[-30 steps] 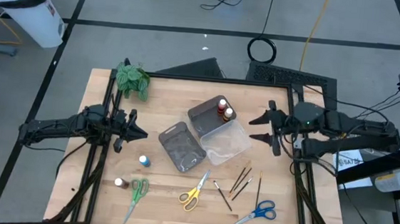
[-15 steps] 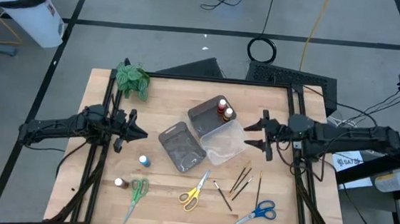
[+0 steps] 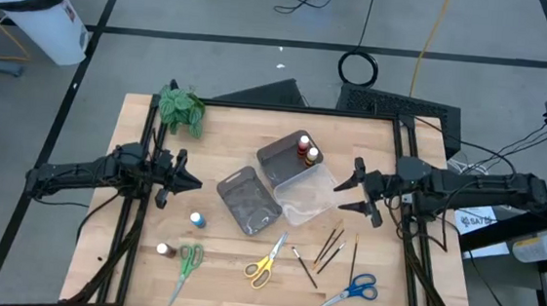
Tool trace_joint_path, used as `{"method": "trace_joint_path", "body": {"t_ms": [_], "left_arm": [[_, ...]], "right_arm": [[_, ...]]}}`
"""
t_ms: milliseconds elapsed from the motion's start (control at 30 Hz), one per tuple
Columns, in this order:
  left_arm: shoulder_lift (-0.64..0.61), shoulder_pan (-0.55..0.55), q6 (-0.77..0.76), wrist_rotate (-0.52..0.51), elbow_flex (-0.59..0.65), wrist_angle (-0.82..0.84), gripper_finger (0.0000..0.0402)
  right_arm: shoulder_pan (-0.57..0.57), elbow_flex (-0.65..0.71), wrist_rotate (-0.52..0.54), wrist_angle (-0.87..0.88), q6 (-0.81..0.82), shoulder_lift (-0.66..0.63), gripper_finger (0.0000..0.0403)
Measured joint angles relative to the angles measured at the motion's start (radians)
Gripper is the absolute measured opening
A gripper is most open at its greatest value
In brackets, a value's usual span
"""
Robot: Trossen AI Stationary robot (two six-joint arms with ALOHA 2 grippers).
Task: Pick & Place Paint Supplies
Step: Put the brown paint bottle into the top black bin
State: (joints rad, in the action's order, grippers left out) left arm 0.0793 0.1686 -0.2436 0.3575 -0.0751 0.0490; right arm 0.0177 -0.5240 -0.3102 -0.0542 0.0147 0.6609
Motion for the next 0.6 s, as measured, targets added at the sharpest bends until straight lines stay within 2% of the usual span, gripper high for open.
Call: {"method": "trace_joint_path", "body": {"t_ms": [200,600], "left_arm": [[0.000,0.000,0.000,0.000,0.000,0.000,0.0047],[0.000,0.000,0.000,0.000,0.000,0.000,0.0047]], "right_arm": [[0.000,0.000,-0.061,-0.004,-0.030,-0.007,0.0212],[0.000,0.000,-0.059,-0.035,-0.072,-0.006,0.0212]]}}
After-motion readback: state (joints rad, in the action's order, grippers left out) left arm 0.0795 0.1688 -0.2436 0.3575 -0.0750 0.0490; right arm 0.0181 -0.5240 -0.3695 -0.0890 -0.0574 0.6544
